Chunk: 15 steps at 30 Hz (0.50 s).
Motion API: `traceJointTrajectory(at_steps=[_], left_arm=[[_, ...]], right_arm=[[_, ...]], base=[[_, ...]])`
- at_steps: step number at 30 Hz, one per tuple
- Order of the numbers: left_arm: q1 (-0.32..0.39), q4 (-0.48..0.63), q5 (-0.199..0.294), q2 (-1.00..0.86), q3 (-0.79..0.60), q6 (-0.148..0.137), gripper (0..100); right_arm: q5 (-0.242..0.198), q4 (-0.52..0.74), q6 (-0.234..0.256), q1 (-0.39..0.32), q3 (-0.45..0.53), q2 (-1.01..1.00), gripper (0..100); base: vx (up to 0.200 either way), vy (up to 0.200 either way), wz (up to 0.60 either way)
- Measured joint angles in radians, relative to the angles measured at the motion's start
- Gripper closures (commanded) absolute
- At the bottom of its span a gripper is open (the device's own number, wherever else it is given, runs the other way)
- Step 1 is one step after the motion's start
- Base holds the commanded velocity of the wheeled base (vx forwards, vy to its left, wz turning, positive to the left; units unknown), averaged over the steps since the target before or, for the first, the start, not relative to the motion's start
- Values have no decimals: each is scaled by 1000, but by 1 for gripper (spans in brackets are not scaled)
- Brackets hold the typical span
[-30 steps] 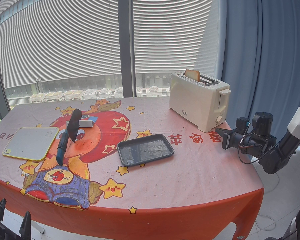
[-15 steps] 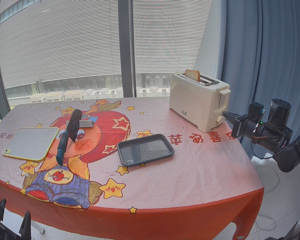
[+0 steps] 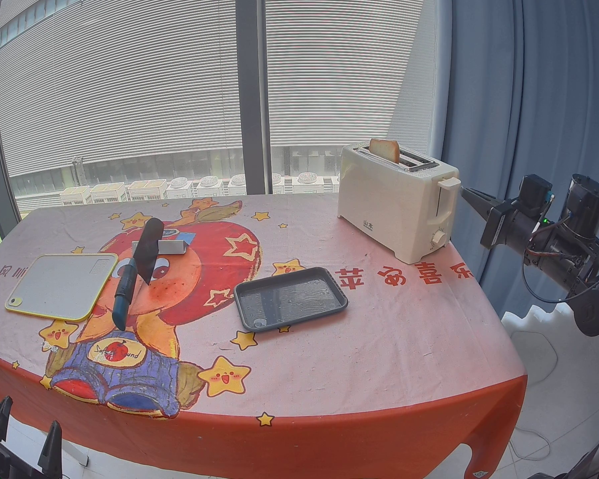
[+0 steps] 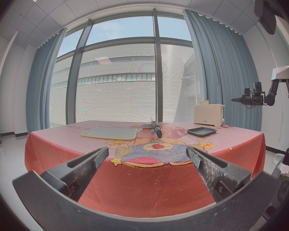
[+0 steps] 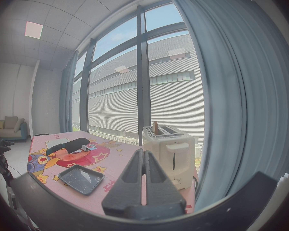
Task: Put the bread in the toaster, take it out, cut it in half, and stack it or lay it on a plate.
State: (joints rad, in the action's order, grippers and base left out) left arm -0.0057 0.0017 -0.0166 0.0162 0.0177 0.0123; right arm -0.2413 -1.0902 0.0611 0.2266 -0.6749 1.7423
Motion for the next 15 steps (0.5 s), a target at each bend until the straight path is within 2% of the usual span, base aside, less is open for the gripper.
traceJointTrajectory(at_steps=[15], left_arm=[[0,0,0,0,0,1,0]], right_arm=[[-7,-26,12,-39,-51,-18,100]], base=[[0,0,0]])
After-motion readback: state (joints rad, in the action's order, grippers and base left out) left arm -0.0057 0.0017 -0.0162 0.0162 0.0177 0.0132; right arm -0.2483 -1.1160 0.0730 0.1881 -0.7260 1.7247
